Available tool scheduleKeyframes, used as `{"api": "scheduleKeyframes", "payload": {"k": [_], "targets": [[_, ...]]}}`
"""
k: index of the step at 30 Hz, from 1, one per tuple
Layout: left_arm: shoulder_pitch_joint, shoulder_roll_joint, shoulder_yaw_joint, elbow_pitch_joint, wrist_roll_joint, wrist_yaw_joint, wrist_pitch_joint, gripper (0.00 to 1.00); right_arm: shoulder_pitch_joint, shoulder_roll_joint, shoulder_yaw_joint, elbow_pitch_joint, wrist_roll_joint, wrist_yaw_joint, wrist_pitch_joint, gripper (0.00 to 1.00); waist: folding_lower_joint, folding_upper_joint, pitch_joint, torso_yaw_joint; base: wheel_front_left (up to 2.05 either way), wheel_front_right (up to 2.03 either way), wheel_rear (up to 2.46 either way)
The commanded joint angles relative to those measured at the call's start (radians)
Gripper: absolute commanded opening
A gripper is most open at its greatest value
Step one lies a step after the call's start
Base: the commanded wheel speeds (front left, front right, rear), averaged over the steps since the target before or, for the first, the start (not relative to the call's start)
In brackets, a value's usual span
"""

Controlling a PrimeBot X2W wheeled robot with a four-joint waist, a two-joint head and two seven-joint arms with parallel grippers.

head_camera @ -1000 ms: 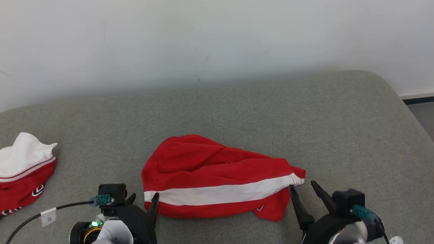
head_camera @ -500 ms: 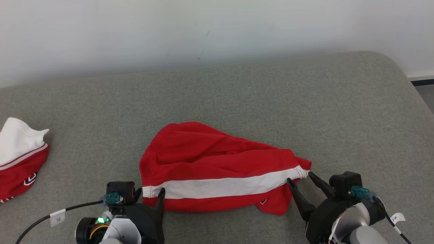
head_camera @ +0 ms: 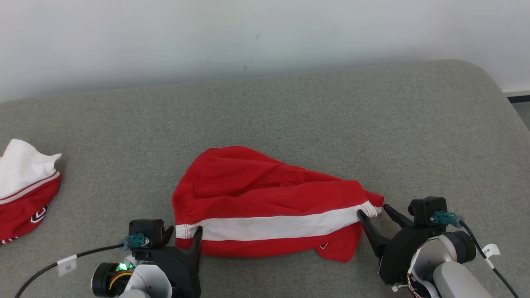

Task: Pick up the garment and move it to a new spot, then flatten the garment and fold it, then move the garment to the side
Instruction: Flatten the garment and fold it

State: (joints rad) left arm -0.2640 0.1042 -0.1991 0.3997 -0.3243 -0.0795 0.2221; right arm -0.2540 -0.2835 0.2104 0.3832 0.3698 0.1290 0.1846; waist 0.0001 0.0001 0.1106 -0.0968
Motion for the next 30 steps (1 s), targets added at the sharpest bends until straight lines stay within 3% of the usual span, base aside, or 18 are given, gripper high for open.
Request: {"api": "scheduleKeyframes", "payload": {"k": [1, 9, 15, 21, 23, 24, 26, 27, 28, 29, 30], "targets": [[-0.003, 0.006, 0.000, -0.006, -0.012, -0.004, 0.002, 1.00, -0.011, 0.003, 0.001, 0.005, 0.017, 0.004, 0.003, 1.00, -0.0001, -0.0001, 0.000, 0.001, 0.00, 0.00, 0.00], [0.025, 0.010, 0.022, -0.055, -0.072, -0.012, 0.022, 0.99, -0.006, 0.018, 0.010, -0.002, 0.145, 0.004, 0.017, 1.00, -0.0001, -0.0001, 0.005, 0.002, 0.00, 0.00, 0.00], [0.055, 0.033, 0.037, -0.120, -0.101, -0.011, 0.069, 0.97, 0.007, -0.007, 0.026, -0.025, 0.163, 0.004, 0.033, 1.00, -0.0001, -0.0001, 0.021, 0.003, 0.00, 0.00, 0.00], [0.071, 0.045, 0.044, -0.165, -0.113, 0.001, 0.092, 0.71, -0.006, -0.013, 0.028, -0.037, 0.165, 0.004, 0.031, 1.00, -0.0001, -0.0001, 0.038, 0.003, 0.00, 0.00, 0.00], [0.075, 0.046, 0.043, -0.174, -0.115, 0.005, 0.094, 0.53, -0.008, -0.012, 0.029, -0.039, 0.160, 0.004, 0.033, 1.00, -0.0001, -0.0001, 0.041, 0.004, 0.00, 0.00, 0.00], [0.077, 0.048, 0.042, -0.179, -0.115, 0.007, 0.096, 0.44, -0.008, -0.011, 0.029, -0.040, 0.156, 0.004, 0.034, 0.95, -0.0001, -0.0001, 0.042, 0.005, 0.00, 0.00, 0.00], [0.080, 0.050, 0.039, -0.184, -0.116, 0.007, 0.101, 0.23, -0.006, -0.006, 0.029, -0.039, 0.155, 0.004, 0.036, 0.56, -0.0001, -0.0001, 0.044, 0.006, 0.00, 0.00, 0.00], [0.080, 0.051, 0.037, -0.185, -0.115, 0.008, 0.103, 0.01, -0.004, -0.004, 0.030, -0.034, 0.157, 0.004, 0.043, 0.45, -0.0001, -0.0001, 0.044, 0.007, 0.00, 0.00, 0.00], [0.079, 0.049, 0.036, -0.186, -0.119, 0.007, 0.100, 0.00, -0.003, -0.004, 0.031, -0.034, 0.156, 0.004, 0.044, 0.33, -0.0001, -0.0001, 0.043, 0.008, 0.00, 0.00, 0.00], [0.078, 0.047, 0.034, -0.188, -0.120, 0.005, 0.097, 0.00, -0.003, -0.002, 0.032, -0.035, 0.156, 0.004, 0.044, 0.11, -0.0001, -0.0001, 0.042, 0.008, 0.00, 0.00, 0.00], [0.078, 0.044, 0.031, -0.187, -0.121, 0.005, 0.097, 0.00, -0.001, 0.000, 0.033, -0.036, 0.155, 0.004, 0.043, 0.00, -0.0001, -0.0001, 0.041, 0.009, 0.00, 0.00, 0.00]]}}
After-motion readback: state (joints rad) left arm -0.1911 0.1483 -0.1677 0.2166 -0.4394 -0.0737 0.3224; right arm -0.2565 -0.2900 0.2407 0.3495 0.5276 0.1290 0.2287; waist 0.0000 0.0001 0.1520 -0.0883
